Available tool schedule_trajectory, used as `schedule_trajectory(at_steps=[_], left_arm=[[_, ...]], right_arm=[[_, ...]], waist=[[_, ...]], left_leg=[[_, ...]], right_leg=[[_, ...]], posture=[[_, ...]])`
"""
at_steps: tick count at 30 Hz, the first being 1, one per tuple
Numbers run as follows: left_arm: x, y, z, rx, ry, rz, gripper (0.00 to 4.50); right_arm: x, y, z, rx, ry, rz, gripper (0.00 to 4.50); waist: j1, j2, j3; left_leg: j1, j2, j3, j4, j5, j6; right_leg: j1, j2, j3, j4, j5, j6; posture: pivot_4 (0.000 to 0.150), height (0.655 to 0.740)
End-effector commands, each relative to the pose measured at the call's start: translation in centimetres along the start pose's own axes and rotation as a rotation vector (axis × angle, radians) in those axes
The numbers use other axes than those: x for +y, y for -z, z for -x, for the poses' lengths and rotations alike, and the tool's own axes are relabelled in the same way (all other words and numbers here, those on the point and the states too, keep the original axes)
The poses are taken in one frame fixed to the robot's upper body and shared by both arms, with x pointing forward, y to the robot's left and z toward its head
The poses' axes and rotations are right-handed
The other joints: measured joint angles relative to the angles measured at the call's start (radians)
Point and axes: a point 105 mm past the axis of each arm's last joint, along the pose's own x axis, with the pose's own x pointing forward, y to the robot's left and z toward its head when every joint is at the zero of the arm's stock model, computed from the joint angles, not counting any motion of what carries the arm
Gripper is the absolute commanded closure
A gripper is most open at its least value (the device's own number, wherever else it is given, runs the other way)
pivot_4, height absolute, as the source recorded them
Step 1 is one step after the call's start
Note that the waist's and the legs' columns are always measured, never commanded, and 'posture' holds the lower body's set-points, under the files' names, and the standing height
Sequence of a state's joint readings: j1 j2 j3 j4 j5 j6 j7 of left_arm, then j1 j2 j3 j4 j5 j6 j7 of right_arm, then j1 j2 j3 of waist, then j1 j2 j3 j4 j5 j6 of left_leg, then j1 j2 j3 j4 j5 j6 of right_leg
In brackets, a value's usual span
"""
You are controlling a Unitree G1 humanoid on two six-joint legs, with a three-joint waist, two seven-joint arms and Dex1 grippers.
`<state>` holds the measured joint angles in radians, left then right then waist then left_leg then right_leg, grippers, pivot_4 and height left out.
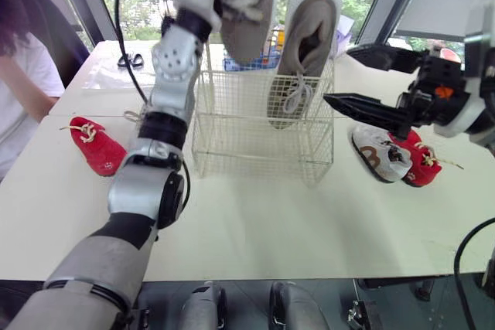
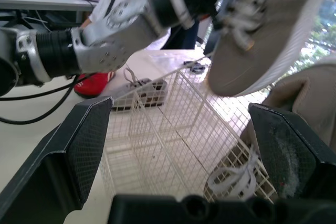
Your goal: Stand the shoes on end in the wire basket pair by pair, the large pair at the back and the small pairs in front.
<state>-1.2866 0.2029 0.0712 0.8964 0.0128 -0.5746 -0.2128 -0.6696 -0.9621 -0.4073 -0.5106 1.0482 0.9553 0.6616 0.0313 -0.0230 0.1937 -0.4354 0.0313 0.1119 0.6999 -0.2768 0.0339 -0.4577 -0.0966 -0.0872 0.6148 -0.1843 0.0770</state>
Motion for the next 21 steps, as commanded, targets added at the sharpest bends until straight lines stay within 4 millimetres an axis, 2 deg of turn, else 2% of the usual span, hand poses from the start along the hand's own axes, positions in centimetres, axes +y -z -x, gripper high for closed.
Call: schedule_trajectory(at_steps=[1,6,8,13,15,16,21], left_arm=[[0.0,-2.3,-0.4,-0.107,-0.016,-0.047,4.33],[-1.2,0.1,1.6,-0.040,0.017,-0.060,4.33],[-1.1,0.7,2.0,-0.005,0.005,-0.040,4.33],[-1.4,0.6,3.3,0.013,0.016,-0.010,4.33],[-1.7,0.5,4.4,0.031,0.024,0.025,3.31],[-1.7,0.4,4.9,0.043,0.018,0.045,2.96],[-2.1,-0.2,6.3,0.107,0.020,0.085,0.37]], right_arm=[[0.2,-1.1,0.4,-0.025,0.012,0.042,0.00],[0.0,-0.8,0.0,-0.023,0.005,0.036,0.00],[-0.1,-0.6,-0.2,-0.020,0.003,0.034,0.00],[-0.3,-0.3,-0.7,-0.026,-0.008,0.030,0.00],[-0.3,0.1,-0.8,-0.018,-0.015,0.022,0.00],[-0.3,0.3,-0.9,-0.012,-0.018,0.019,0.00],[-0.5,1.0,-1.0,0.007,-0.025,0.008,0.00]], waist=[[0.005,0.000,0.000],[0.007,0.000,0.000],[0.006,0.000,0.000],[0.005,0.000,0.000],[0.005,0.001,0.000],[0.005,0.001,0.000],[0.008,0.001,0.000]], left_leg=[[0.000,0.000,0.000,0.000,0.000,0.000],[0.000,0.000,0.000,0.000,-0.001,0.001],[0.000,0.000,0.000,0.001,-0.001,0.001],[0.000,0.000,0.000,0.001,-0.001,0.001],[0.000,0.000,0.000,0.000,-0.001,0.001],[0.000,0.000,0.000,0.000,-0.001,0.001],[0.000,0.000,-0.001,0.001,0.000,0.000]], right_leg=[[0.000,0.000,0.000,0.000,0.000,0.000],[0.001,-0.001,0.000,-0.001,0.000,0.000],[0.001,-0.001,0.000,0.000,0.000,0.000],[0.001,-0.001,0.000,0.000,0.000,0.000],[0.001,-0.001,0.000,0.000,0.000,0.000],[0.001,-0.001,0.000,0.000,0.000,0.000],[0.001,-0.001,0.000,0.000,0.000,0.000]], posture=[[0.150,0.7400],[0.150,0.7400],[0.150,0.7400],[0.150,0.7400],[0.150,0.7400],[0.150,0.7400],[0.150,0.7400]])
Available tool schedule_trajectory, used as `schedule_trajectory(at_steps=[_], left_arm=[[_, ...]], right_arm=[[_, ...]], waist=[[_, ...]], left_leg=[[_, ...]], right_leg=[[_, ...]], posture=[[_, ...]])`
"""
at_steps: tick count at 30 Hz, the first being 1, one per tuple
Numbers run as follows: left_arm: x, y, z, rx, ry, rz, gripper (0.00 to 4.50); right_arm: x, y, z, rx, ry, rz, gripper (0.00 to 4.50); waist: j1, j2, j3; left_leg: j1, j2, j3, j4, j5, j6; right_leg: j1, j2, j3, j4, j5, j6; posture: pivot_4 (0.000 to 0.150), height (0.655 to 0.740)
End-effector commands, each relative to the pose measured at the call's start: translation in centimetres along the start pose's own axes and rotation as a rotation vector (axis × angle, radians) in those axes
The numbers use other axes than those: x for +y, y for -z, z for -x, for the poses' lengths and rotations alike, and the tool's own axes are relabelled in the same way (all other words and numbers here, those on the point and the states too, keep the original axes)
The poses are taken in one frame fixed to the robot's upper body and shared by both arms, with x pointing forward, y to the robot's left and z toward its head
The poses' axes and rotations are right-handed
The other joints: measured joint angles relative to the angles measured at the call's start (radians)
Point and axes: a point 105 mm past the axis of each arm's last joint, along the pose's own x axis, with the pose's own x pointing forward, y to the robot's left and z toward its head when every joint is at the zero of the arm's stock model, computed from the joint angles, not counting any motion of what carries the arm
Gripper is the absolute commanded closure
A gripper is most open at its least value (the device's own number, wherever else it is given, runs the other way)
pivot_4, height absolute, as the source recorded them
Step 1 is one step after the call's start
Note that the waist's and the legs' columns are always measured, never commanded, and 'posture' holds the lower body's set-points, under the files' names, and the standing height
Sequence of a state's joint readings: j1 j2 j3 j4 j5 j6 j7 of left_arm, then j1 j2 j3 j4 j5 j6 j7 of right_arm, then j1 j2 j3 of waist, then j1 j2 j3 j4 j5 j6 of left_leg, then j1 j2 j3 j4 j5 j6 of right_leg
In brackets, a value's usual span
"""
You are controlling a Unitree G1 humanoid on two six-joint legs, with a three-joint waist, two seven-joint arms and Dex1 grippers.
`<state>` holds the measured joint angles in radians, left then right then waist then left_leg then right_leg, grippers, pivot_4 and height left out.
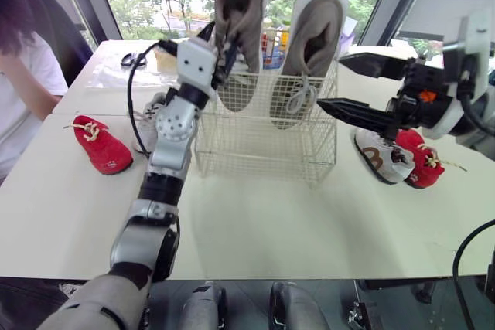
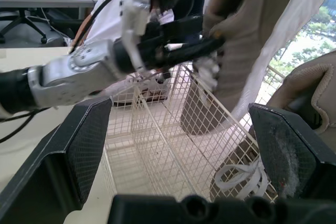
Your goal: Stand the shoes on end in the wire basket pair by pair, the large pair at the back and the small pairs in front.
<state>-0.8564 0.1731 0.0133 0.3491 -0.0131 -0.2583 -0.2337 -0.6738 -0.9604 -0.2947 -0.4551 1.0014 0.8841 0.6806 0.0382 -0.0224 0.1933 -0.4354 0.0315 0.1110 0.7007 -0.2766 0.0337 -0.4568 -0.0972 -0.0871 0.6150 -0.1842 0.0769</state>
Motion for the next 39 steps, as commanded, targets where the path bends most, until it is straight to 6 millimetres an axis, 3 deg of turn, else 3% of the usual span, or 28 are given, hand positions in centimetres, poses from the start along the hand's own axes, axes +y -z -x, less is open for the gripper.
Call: schedule_trajectory(at_steps=[1,7,11,14,16,18,21,24,29,34,39], left_arm=[[0.0,-3.4,0.0,-0.060,0.002,0.026,0.03],[1.5,-4.3,3.2,0.079,-0.010,0.118,0.03],[4.7,-6.5,4.2,0.100,0.002,0.246,0.03],[5.3,-7.5,4.8,0.150,0.133,0.309,0.03],[5.2,-7.1,6.2,0.229,0.225,0.401,0.03],[5.8,-6.7,7.0,0.260,0.210,0.413,0.03],[4.7,-5.2,9.2,0.337,0.196,0.449,0.03],[2.0,-4.6,10.8,0.334,0.127,0.590,0.03],[-3.1,-3.7,13.2,0.418,0.128,0.693,0.03],[-6.1,-3.4,15.1,0.479,0.201,0.704,0.03],[-7.8,-3.3,15.4,0.487,0.247,0.769,0.03]], right_arm=[[-0.2,-0.4,0.2,-0.017,0.003,0.027,0.00],[-3.1,1.2,0.7,-0.032,0.152,0.000,0.00],[-9.4,2.2,4.1,-0.167,0.578,0.017,0.00],[-10.7,5.0,5.7,-0.164,0.703,-0.016,0.00],[-11.3,6.6,6.8,-0.172,0.814,-0.053,0.00],[-11.4,7.6,7.5,-0.179,0.874,-0.081,0.00],[-10.1,11.1,8.8,-0.144,1.033,-0.151,0.00],[-7.4,14.1,8.7,-0.041,1.049,-0.174,0.00],[-6.4,15.5,9.5,0.039,1.024,-0.185,0.00],[-5.4,17.0,11.0,0.131,1.019,-0.203,0.00],[-4.8,18.7,12.0,0.227,0.946,-0.239,0.00]], waist=[[0.001,0.000,0.000],[-0.002,0.000,-0.001],[-0.003,0.000,-0.001],[0.001,0.001,-0.001],[-0.001,0.003,-0.001],[-0.005,0.004,-0.001],[-0.007,0.004,-0.002],[-0.001,0.005,-0.002],[-0.007,0.008,-0.004],[-0.003,0.011,-0.006],[-0.002,0.014,-0.008]], left_leg=[[0.000,0.000,-0.001,0.000,0.000,0.000],[0.005,0.000,-0.001,0.000,0.000,0.001],[0.008,0.000,-0.002,0.000,0.000,0.000],[0.009,0.000,-0.003,0.000,0.001,-0.002],[0.010,0.000,-0.003,0.000,0.003,-0.005],[0.010,0.000,-0.003,0.000,0.003,-0.006],[0.012,0.000,-0.003,-0.001,0.004,-0.007],[0.012,0.000,-0.004,-0.001,0.004,-0.007],[0.013,-0.001,-0.003,-0.001,0.001,-0.002],[0.016,0.000,-0.004,-0.002,0.000,-0.001],[0.016,-0.001,-0.003,-0.002,0.000,0.000]], right_leg=[[0.001,0.000,0.000,0.000,0.000,0.000],[0.006,0.000,0.000,0.000,0.000,0.000],[0.008,0.002,0.000,0.000,0.000,0.000],[0.011,0.002,0.000,0.000,-0.001,0.000],[0.012,0.002,-0.001,-0.001,-0.001,0.000],[0.012,0.001,0.000,-0.001,-0.001,0.000],[0.013,0.002,0.000,-0.001,-0.001,0.000],[0.013,0.002,0.000,-0.001,-0.001,0.001],[0.014,0.001,0.002,-0.001,-0.001,0.000],[0.016,0.003,0.002,-0.001,-0.004,-0.004],[0.016,0.002,0.002,-0.001,-0.005,-0.006]], posture=[[0.150,0.7400],[0.150,0.7400],[0.150,0.7400],[0.150,0.7400],[0.150,0.7400],[0.150,0.7400],[0.150,0.7400],[0.150,0.7400],[0.150,0.7400],[0.150,0.7400],[0.150,0.7400]])
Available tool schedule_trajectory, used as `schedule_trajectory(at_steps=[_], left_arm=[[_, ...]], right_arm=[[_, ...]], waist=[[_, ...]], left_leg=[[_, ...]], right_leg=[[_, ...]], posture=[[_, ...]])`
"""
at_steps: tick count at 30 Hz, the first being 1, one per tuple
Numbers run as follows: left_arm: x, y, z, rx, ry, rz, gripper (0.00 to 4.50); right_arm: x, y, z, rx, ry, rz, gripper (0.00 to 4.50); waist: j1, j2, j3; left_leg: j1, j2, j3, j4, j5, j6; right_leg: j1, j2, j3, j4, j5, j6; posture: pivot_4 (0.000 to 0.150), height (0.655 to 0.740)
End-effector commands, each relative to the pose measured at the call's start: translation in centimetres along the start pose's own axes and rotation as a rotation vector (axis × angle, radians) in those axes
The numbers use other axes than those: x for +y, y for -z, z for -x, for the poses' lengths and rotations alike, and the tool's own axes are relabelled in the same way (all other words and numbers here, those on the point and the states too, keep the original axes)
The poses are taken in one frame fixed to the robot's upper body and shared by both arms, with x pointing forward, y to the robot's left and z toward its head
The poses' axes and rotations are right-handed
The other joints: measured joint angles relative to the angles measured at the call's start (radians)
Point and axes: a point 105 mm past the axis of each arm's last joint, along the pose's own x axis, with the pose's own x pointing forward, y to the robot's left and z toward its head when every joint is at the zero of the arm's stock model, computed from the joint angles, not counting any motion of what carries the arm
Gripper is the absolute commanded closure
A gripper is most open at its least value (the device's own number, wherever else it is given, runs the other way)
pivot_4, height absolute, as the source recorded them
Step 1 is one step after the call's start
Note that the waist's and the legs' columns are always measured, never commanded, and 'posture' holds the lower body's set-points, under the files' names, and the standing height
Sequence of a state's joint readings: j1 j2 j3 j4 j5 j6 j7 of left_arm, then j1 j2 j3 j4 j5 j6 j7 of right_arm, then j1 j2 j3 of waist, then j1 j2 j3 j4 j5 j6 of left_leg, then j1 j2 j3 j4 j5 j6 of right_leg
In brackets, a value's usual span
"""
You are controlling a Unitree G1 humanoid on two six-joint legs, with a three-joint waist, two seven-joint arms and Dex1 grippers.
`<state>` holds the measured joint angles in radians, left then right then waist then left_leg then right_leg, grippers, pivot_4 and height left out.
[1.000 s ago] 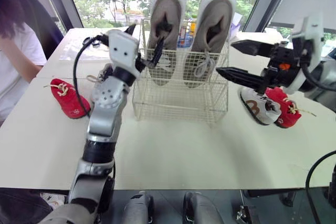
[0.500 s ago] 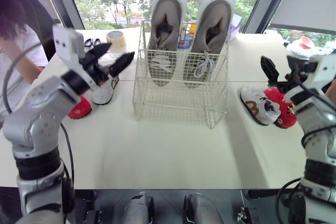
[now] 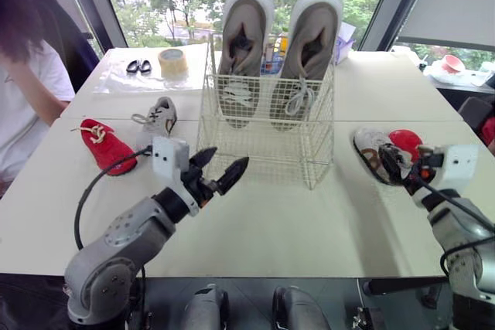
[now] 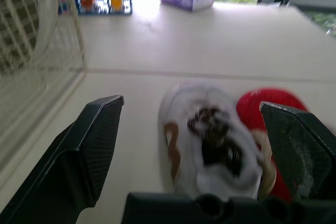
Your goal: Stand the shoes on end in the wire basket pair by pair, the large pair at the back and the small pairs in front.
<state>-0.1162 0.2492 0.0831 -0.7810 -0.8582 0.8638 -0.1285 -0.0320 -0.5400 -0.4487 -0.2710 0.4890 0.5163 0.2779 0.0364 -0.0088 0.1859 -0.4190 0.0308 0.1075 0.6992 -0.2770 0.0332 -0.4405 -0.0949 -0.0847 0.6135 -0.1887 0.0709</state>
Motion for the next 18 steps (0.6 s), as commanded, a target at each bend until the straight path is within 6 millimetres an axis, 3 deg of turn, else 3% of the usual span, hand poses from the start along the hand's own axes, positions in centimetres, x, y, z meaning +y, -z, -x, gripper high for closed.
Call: schedule_trajectory(at_steps=[1,13,16,18], left_arm=[[-1.5,-0.2,-0.2,-0.020,0.075,-0.013,0.03],[-1.1,0.1,-0.7,-0.008,0.088,-0.029,0.03],[-1.0,0.2,-0.5,-0.007,0.078,-0.035,0.03],[-0.8,0.2,-0.3,-0.004,0.070,-0.039,0.00]], right_arm=[[-0.8,-0.8,0.3,-0.010,-0.021,0.039,0.00],[-3.1,2.0,-2.4,0.071,0.060,0.026,0.00],[-2.3,2.2,-3.3,0.072,0.028,-0.022,0.00],[-1.7,2.8,-3.5,0.094,0.004,-0.020,0.55]], waist=[[0.000,0.001,-0.001],[-0.001,0.003,-0.002],[0.000,0.003,-0.002],[0.001,0.003,-0.002]], left_leg=[[0.000,0.000,0.000,0.000,0.000,0.000],[0.000,0.000,0.000,0.000,0.000,0.000],[0.000,0.000,0.000,0.000,0.000,0.000],[0.000,0.000,0.000,0.000,0.000,0.000]], right_leg=[[0.000,0.000,0.000,0.000,0.000,0.000],[0.000,0.000,0.000,0.000,-0.001,-0.002],[0.000,0.000,0.000,0.000,-0.001,-0.002],[0.000,0.000,0.000,0.000,-0.001,-0.002]], posture=[[0.150,0.7400],[0.150,0.7400],[0.150,0.7400],[0.150,0.7400]])
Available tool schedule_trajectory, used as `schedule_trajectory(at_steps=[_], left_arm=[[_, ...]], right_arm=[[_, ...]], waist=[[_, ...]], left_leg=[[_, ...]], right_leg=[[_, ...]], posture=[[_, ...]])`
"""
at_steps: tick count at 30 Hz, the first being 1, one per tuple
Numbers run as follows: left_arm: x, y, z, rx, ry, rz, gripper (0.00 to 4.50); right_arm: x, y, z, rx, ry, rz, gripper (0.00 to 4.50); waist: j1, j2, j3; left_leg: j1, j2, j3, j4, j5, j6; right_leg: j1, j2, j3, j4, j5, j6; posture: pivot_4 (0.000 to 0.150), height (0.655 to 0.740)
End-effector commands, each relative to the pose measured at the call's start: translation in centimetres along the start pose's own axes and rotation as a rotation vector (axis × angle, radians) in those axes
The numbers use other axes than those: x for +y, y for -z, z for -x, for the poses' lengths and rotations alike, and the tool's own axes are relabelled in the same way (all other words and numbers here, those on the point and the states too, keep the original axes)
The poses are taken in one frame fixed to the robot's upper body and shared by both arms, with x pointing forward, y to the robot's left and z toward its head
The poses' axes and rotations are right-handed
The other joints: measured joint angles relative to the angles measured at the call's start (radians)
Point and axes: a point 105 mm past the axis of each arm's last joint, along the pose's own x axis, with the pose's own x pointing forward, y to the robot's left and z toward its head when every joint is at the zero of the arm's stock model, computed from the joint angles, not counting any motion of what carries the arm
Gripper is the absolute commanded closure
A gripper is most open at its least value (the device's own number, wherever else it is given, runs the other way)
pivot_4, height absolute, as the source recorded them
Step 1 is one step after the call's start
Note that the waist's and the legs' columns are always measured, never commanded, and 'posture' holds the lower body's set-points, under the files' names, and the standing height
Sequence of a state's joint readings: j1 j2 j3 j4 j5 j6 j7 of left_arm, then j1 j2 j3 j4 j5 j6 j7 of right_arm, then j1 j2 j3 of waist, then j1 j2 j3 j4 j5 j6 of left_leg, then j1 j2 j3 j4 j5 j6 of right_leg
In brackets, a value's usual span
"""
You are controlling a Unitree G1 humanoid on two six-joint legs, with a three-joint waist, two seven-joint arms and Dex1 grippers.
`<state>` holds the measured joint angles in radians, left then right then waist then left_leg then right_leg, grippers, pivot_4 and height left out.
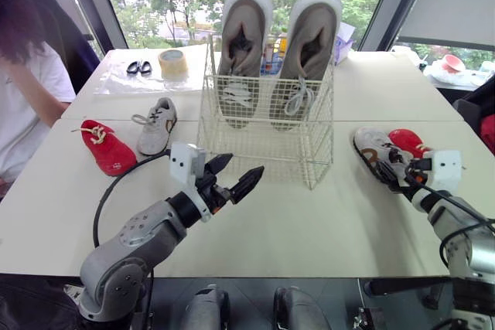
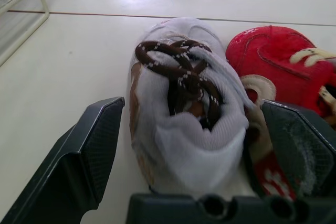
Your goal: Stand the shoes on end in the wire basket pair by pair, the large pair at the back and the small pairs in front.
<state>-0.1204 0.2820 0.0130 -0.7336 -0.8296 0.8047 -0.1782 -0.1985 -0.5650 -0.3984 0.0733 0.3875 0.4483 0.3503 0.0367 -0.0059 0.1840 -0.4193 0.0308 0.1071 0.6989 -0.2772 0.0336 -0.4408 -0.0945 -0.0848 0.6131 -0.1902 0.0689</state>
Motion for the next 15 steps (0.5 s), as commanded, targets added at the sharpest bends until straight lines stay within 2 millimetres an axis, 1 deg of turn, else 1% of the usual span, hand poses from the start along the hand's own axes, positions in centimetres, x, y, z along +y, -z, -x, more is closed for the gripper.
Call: schedule_trajectory(at_steps=[1,2,3,4,5,6,7,8,9,11,12,15], left_arm=[[-0.3,-0.7,0.4,-0.027,0.009,-0.030,0.00],[-0.3,-0.6,0.5,-0.021,0.012,-0.027,0.00],[-0.4,-0.6,0.5,-0.013,0.021,-0.023,0.00],[-0.4,-0.5,0.6,-0.008,0.028,-0.021,0.00],[-0.8,-0.5,0.8,0.000,0.053,-0.003,0.00],[-1.8,-0.5,1.2,0.006,0.125,0.042,0.00],[-2.4,-0.6,1.8,0.017,0.180,0.080,0.00],[-2.8,-0.7,2.3,0.027,0.217,0.105,0.00],[-2.8,-1.1,2.8,0.029,0.240,0.130,0.00],[-1.7,-2.7,4.0,0.003,0.259,0.174,0.00],[-0.9,-4.0,4.6,-0.031,0.262,0.196,0.00],[1.0,-7.9,5.6,-0.144,0.273,0.242,0.00]], right_arm=[[0.6,0.1,-0.3,0.000,-0.026,0.001,0.78],[0.8,0.6,-0.3,0.020,-0.029,0.027,1.31],[0.9,1.0,-0.3,0.034,-0.033,0.042,1.71],[1.0,1.3,-0.2,0.043,-0.035,0.051,2.24],[1.2,1.7,-0.2,0.066,-0.034,0.079,2.73],[1.4,1.5,-0.3,0.060,-0.032,0.073,3.22],[1.7,0.9,-0.4,0.040,-0.028,0.087,3.67],[1.9,0.5,-0.4,0.024,-0.025,0.095,4.03],[2.1,-0.5,-0.6,-0.014,-0.022,0.092,4.28],[1.8,-5.0,-0.8,-0.172,0.019,0.077,4.31],[1.7,-7.9,-0.8,-0.273,0.041,0.070,4.31],[1.6,-15.0,-0.3,-0.489,0.084,0.090,4.31]], waist=[[0.000,0.000,0.000],[-0.001,0.000,0.000],[-0.001,0.000,0.000],[-0.002,0.000,0.000],[-0.003,0.000,0.000],[-0.003,0.000,-0.001],[-0.005,0.000,-0.001],[-0.008,0.000,-0.001],[-0.011,0.001,-0.001],[-0.022,0.001,0.000],[-0.025,0.003,0.001],[-0.032,0.011,0.002]], left_leg=[[0.000,0.000,0.000,0.000,0.000,0.000],[0.000,0.000,0.000,0.000,0.000,0.000],[0.000,0.000,0.000,0.000,0.000,0.000],[0.000,0.000,0.000,0.000,0.000,0.000],[0.000,0.000,0.000,0.000,0.000,0.000],[0.000,0.000,0.000,0.000,0.000,0.000],[0.000,0.001,0.000,0.000,0.000,0.000],[0.000,0.001,0.000,0.000,0.000,0.000],[0.000,0.001,0.000,-0.001,0.000,0.000],[0.000,0.001,-0.001,-0.001,0.000,0.000],[-0.001,0.001,-0.001,-0.001,0.000,0.000],[-0.002,0.001,0.000,-0.001,0.000,-0.001]], right_leg=[[0.000,0.000,0.000,0.000,0.000,0.000],[0.000,0.000,0.000,0.000,0.000,0.000],[0.000,0.000,0.000,0.000,0.000,0.000],[0.000,0.000,0.000,0.000,0.000,0.000],[0.000,0.000,0.000,0.000,0.000,0.000],[0.000,0.000,0.000,0.000,0.000,0.000],[0.000,0.000,0.000,0.000,0.000,0.000],[0.000,0.000,0.000,0.000,0.000,0.000],[-0.001,0.000,0.000,0.000,0.000,0.000],[-0.001,0.000,0.000,0.000,0.000,0.000],[-0.001,0.000,-0.001,0.000,0.000,0.000],[-0.004,0.000,0.000,0.001,0.000,-0.001]], posture=[[0.150,0.7400],[0.150,0.7400],[0.150,0.7400],[0.150,0.7400],[0.150,0.7400],[0.150,0.7400],[0.150,0.7400],[0.150,0.7400],[0.150,0.7400],[0.150,0.7400],[0.150,0.7400],[0.150,0.7400]])
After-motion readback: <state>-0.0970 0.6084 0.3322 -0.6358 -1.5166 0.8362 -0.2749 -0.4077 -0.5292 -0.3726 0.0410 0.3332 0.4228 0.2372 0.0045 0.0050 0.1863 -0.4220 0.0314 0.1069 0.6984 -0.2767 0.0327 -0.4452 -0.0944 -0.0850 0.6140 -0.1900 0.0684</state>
